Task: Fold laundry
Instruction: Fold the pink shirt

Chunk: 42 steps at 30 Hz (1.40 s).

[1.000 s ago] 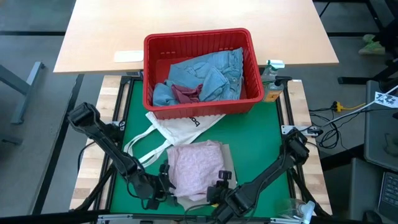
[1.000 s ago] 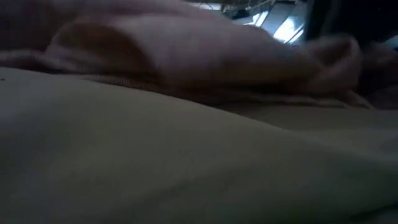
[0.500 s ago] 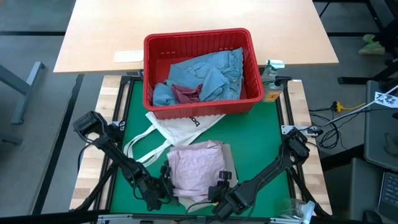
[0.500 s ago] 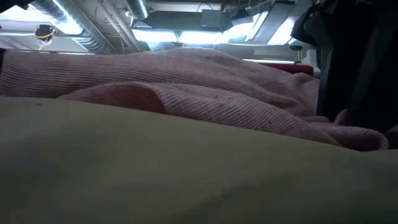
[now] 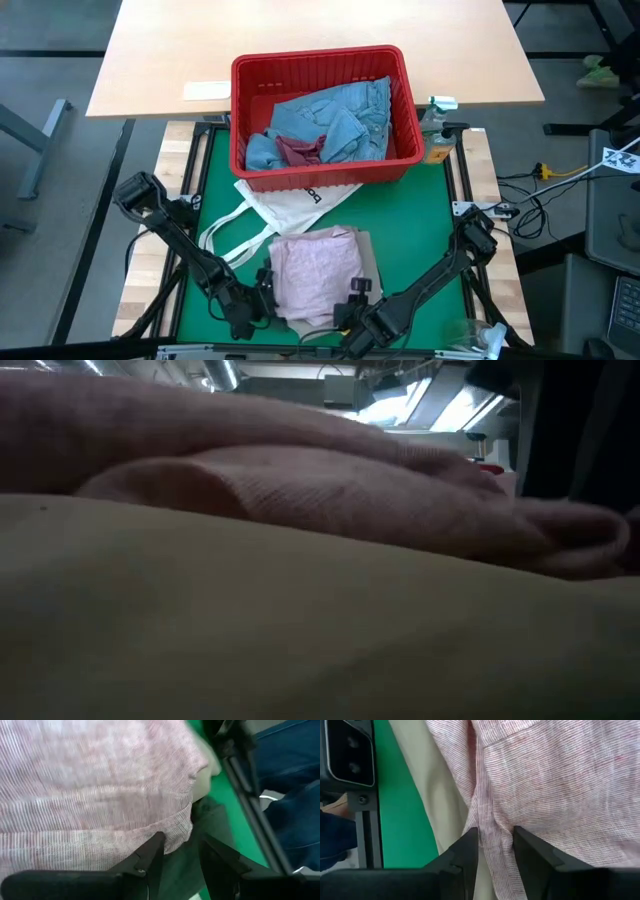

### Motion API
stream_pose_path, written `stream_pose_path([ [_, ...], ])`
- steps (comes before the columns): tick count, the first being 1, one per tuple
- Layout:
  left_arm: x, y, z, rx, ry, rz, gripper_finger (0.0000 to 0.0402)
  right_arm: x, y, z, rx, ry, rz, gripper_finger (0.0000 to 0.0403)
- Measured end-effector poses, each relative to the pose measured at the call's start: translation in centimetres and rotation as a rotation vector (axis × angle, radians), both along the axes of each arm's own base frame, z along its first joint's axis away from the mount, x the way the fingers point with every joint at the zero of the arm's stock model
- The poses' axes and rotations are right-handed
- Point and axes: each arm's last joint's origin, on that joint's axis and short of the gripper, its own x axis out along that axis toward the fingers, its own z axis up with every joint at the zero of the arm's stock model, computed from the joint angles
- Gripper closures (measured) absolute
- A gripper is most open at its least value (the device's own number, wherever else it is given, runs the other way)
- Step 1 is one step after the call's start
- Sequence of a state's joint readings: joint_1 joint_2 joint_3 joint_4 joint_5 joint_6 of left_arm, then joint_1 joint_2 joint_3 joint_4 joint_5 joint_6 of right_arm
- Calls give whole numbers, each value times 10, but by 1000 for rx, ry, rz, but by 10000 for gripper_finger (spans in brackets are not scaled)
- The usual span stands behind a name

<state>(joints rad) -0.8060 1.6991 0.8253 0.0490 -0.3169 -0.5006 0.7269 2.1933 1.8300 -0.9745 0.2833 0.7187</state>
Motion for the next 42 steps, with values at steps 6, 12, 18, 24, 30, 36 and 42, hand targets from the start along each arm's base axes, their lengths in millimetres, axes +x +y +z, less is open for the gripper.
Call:
stream_pose_path([
  [6, -7, -4, 14, -9, -47, -53, 285, -1, -1, 11, -18, 14, 1, 281],
  [12, -8, -6, 16, -17, -58, -53, 285, 2, 1, 25, -13, -4, 15, 281],
  [18, -4, -5, 18, -40, -87, -39, 285, 3, 2, 40, -11, -20, 46, 281],
  [24, 4, -9, 29, -138, -189, -26, 285, 0, -1, 54, -32, 21, 69, 281],
  [30, 9, -11, 38, -160, -289, -58, 285, -4, -5, 72, -67, 38, 66, 281],
  [36, 10, -10, 40, -120, -325, -47, 285, -5, -11, 81, -163, 15, 85, 281],
  [42, 18, 1, 43, 88, -448, 99, 285, 4, -28, 81, -247, 44, 144, 281],
])
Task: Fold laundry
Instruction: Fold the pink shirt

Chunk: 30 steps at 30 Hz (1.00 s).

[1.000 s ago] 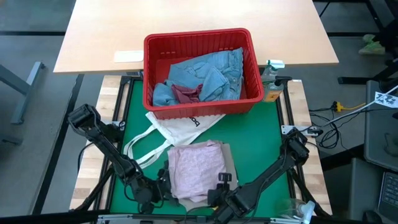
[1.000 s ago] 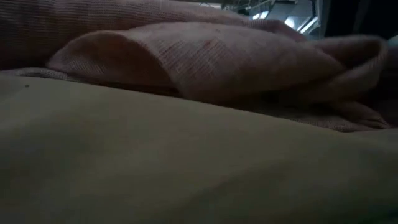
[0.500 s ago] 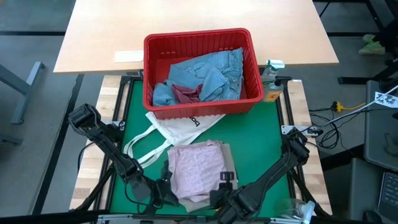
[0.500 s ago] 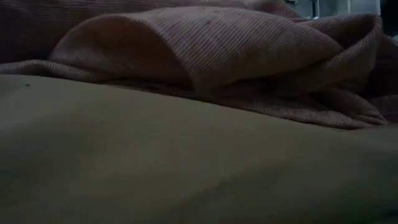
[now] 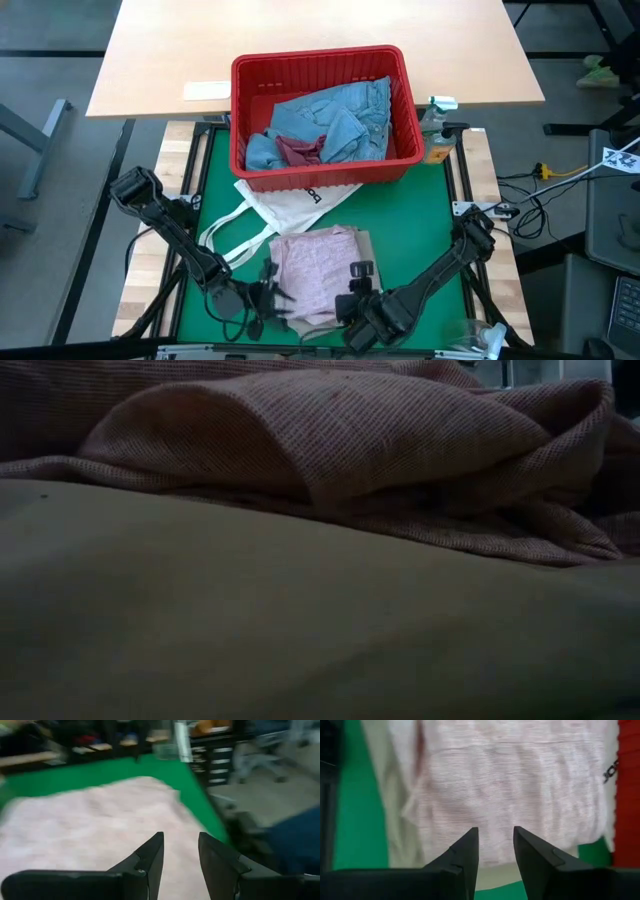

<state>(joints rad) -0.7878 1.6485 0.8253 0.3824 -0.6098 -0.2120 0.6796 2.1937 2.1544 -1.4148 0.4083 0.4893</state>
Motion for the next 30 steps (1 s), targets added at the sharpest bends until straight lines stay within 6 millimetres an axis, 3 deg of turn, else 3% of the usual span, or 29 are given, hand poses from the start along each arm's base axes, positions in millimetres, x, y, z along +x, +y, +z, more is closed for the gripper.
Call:
stream_pose_path([
  [11, 21, 36, 2, 231, -84, 380, 285, 34, -67, -8, -116, 65, -128, 281],
  [16, 25, 48, -3, 350, -29, 410, 285, 39, -93, -24, -165, 152, -174, 281],
  [23, 15, 56, -20, 458, 126, 411, 285, 33, -104, -41, -223, 262, -173, 281],
  [30, 1, 67, -35, 424, 302, 428, 285, 34, -104, -61, -226, 240, -176, 281],
])
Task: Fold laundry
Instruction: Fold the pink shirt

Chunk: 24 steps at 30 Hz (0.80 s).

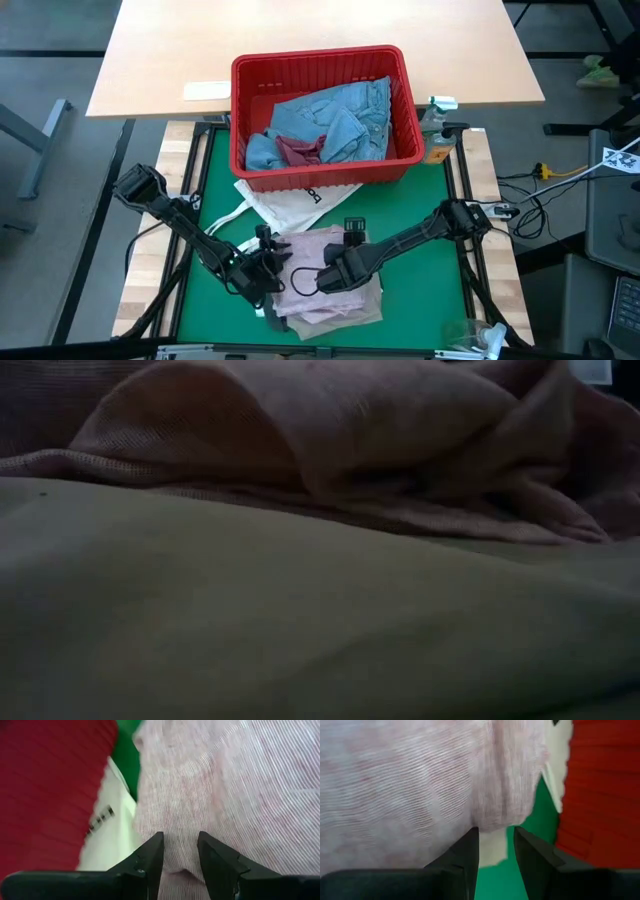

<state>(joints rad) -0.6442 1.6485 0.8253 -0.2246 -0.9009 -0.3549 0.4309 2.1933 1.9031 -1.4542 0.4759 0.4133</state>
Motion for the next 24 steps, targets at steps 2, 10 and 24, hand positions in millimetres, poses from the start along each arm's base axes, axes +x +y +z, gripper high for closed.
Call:
stream_pose_path([
  [2, -2, 2, -3, -41, 44, 1, 285, 0, 0, -10, 9, 0, -2, 281],
  [10, -1, 3, -4, -77, 64, 0, 285, -7, -1, -34, 51, 51, -14, 281],
  [24, 9, 3, 2, -134, -40, 19, 284, -2, 1, 2, 54, 43, -10, 281],
])
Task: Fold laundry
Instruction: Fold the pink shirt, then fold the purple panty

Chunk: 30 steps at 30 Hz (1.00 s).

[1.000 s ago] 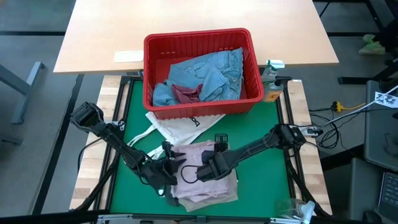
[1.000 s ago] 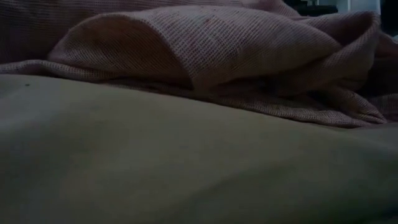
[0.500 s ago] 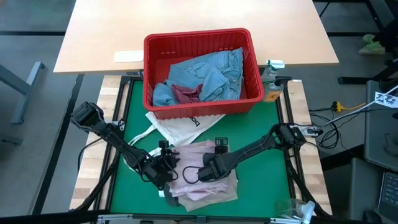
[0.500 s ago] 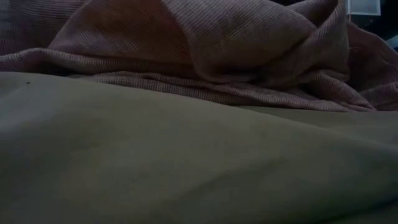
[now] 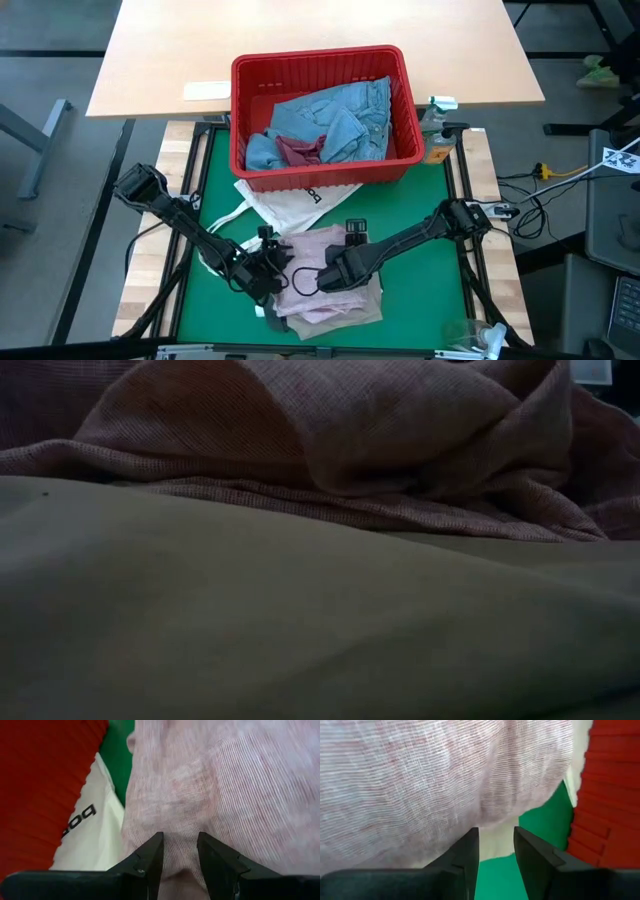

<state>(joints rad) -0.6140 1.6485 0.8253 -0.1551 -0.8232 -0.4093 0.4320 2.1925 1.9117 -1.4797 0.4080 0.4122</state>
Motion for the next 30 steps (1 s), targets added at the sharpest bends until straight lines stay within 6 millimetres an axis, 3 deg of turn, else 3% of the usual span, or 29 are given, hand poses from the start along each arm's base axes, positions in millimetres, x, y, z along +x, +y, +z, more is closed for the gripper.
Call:
stream_pose_path([
  [14, 16, 3, 14, -66, -84, -9, 222, -1, -1, 51, 13, -71, 60, 281],
  [18, 19, -3, 42, -31, -132, -68, 223, -11, -5, 76, 34, -124, 75, 281],
  [22, 22, -5, 81, 5, -217, -96, 223, -23, -11, 100, 48, -188, 75, 281],
  [27, 22, 4, 124, 43, -295, -119, 224, -38, -19, 127, 40, -275, 75, 281],
  [30, 17, 13, 139, 64, -302, -112, 224, -44, -22, 136, 50, -300, 74, 281],
])
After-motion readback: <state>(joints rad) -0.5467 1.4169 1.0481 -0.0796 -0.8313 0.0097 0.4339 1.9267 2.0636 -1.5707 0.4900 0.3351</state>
